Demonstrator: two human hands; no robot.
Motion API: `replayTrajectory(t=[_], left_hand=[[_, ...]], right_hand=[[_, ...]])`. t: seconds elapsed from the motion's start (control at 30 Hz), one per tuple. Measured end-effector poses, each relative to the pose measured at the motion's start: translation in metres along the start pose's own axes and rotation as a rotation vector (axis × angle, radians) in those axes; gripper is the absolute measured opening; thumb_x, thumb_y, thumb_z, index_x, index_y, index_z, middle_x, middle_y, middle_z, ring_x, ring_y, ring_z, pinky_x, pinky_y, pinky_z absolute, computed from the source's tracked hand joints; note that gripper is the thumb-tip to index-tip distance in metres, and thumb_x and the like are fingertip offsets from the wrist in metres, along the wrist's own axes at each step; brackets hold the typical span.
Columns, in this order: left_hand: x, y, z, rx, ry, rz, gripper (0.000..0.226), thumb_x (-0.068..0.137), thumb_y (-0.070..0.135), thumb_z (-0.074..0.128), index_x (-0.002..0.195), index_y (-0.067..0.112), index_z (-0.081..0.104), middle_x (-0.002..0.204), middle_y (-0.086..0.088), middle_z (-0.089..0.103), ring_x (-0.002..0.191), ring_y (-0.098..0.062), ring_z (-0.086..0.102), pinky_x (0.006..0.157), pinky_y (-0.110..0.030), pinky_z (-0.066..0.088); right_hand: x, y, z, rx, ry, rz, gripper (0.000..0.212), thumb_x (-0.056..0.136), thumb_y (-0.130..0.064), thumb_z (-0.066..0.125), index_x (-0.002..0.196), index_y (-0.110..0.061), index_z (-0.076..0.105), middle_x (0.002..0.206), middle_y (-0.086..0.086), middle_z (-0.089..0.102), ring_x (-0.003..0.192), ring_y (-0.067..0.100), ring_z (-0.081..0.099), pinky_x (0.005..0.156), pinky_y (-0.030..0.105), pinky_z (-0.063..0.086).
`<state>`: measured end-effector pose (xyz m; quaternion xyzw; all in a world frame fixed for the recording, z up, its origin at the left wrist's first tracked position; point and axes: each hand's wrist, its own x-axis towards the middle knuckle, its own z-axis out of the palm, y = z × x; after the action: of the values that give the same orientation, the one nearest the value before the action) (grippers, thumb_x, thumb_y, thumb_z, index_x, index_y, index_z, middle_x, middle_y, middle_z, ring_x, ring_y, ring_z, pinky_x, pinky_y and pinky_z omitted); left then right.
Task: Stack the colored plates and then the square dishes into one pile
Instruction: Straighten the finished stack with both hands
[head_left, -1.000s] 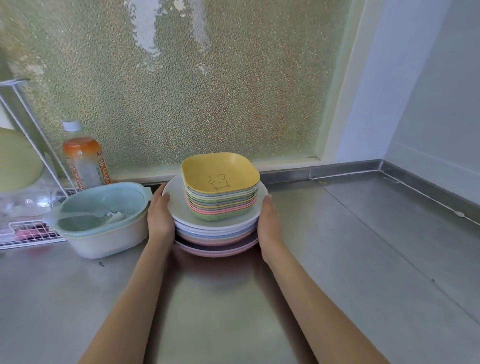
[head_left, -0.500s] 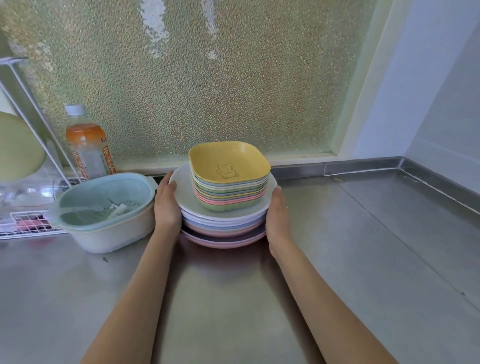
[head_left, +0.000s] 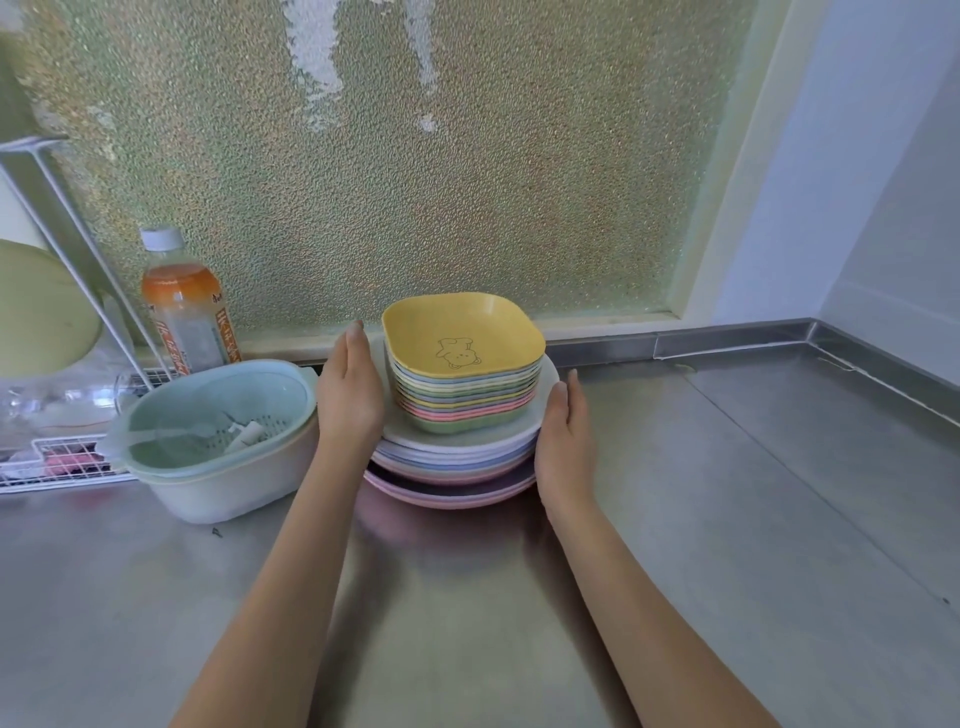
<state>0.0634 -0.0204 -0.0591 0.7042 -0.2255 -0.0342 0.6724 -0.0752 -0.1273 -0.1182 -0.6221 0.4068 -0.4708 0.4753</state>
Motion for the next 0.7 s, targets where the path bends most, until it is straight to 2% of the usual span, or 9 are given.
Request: replayTrajectory(t=[0.1, 0.17, 0.23, 0.3, 0.4, 0.53, 0.6, 0.63, 0.7], left_hand=[[-0.009, 0.005, 0.001, 0.030, 0.018, 0.097, 0.052, 0.102, 0.041, 0.023, 0.141, 0.015, 0.045, 0.146, -0.001, 0.046, 0.133, -0.009, 0.039, 0.105, -0.022, 0.025], [-0.016, 0.009, 0.004, 0.056, 0.046, 0.204, 0.053, 0.100, 0.045, 0.025, 0.137, 0.017, 0.050, 0.140, 0.000, 0.053, 0.129, -0.010, 0.045, 0.101, -0.022, 0.029], [-0.023, 0.012, 0.007, 0.099, 0.034, 0.313, 0.061, 0.093, 0.054, 0.025, 0.137, 0.019, 0.051, 0.139, -0.001, 0.054, 0.130, -0.014, 0.045, 0.105, -0.028, 0.033], [-0.025, 0.012, 0.010, 0.190, -0.017, 0.378, 0.069, 0.086, 0.063, 0.026, 0.136, 0.022, 0.050, 0.144, -0.003, 0.049, 0.134, -0.016, 0.041, 0.109, -0.032, 0.030], [-0.021, 0.010, 0.011, 0.320, -0.063, 0.406, 0.069, 0.077, 0.068, 0.035, 0.126, 0.024, 0.056, 0.150, -0.005, 0.038, 0.135, -0.015, 0.037, 0.104, -0.029, 0.031], [-0.013, 0.011, 0.009, 0.300, -0.136, 0.378, 0.066, 0.071, 0.063, 0.037, 0.117, 0.022, 0.060, 0.151, -0.003, 0.038, 0.103, -0.005, 0.049, 0.087, -0.023, 0.035], [-0.011, 0.009, 0.009, 0.291, -0.134, 0.355, 0.056, 0.079, 0.055, 0.043, 0.119, 0.021, 0.060, 0.148, -0.003, 0.043, 0.109, -0.016, 0.055, 0.093, -0.032, 0.042], [-0.011, 0.009, 0.008, 0.274, -0.099, 0.341, 0.048, 0.084, 0.047, 0.046, 0.119, 0.018, 0.060, 0.141, -0.004, 0.051, 0.110, -0.024, 0.057, 0.094, -0.034, 0.043], [-0.009, 0.008, 0.005, 0.247, 0.030, 0.327, 0.035, 0.092, 0.031, 0.046, 0.117, 0.014, 0.065, 0.116, -0.007, 0.067, 0.099, -0.028, 0.061, 0.081, -0.029, 0.042]], right_hand=[[-0.001, -0.013, -0.001, -0.022, 0.093, -0.218, 0.046, 0.101, -0.032, 0.032, 0.145, -0.017, 0.035, 0.150, 0.001, 0.039, 0.141, 0.016, 0.028, 0.118, 0.039, 0.018], [0.006, -0.027, -0.004, 0.080, 0.058, -0.250, 0.044, 0.102, -0.031, 0.033, 0.144, -0.017, 0.037, 0.147, -0.002, 0.042, 0.137, 0.009, 0.034, 0.117, 0.034, 0.022], [0.024, -0.038, -0.004, 0.160, -0.038, -0.188, 0.047, 0.101, -0.039, 0.031, 0.144, -0.021, 0.037, 0.147, -0.003, 0.043, 0.135, 0.007, 0.037, 0.115, 0.031, 0.025], [0.044, -0.048, 0.000, 0.193, -0.164, -0.067, 0.055, 0.098, -0.049, 0.028, 0.144, -0.021, 0.037, 0.147, -0.001, 0.043, 0.135, 0.011, 0.037, 0.116, 0.037, 0.024], [0.063, -0.059, 0.008, 0.187, -0.309, 0.032, 0.057, 0.098, -0.052, 0.025, 0.140, -0.017, 0.042, 0.135, -0.001, 0.052, 0.129, 0.016, 0.045, 0.111, 0.037, 0.030], [0.063, -0.068, 0.016, 0.314, -0.457, 0.097, 0.056, 0.097, -0.055, 0.028, 0.137, -0.020, 0.046, 0.131, 0.002, 0.057, 0.122, 0.018, 0.053, 0.110, 0.043, 0.035], [0.059, -0.067, 0.020, 0.364, -0.461, 0.119, 0.056, 0.097, -0.055, 0.029, 0.132, -0.019, 0.052, 0.124, 0.007, 0.064, 0.116, 0.020, 0.059, 0.107, 0.045, 0.039], [0.058, -0.066, 0.020, 0.355, -0.451, 0.106, 0.056, 0.096, -0.056, 0.030, 0.129, -0.019, 0.055, 0.122, 0.007, 0.065, 0.115, 0.020, 0.059, 0.106, 0.045, 0.040], [0.057, -0.068, 0.017, 0.295, -0.387, 0.068, 0.051, 0.097, -0.053, 0.030, 0.121, -0.019, 0.059, 0.122, 0.005, 0.064, 0.114, 0.017, 0.058, 0.106, 0.042, 0.039]])
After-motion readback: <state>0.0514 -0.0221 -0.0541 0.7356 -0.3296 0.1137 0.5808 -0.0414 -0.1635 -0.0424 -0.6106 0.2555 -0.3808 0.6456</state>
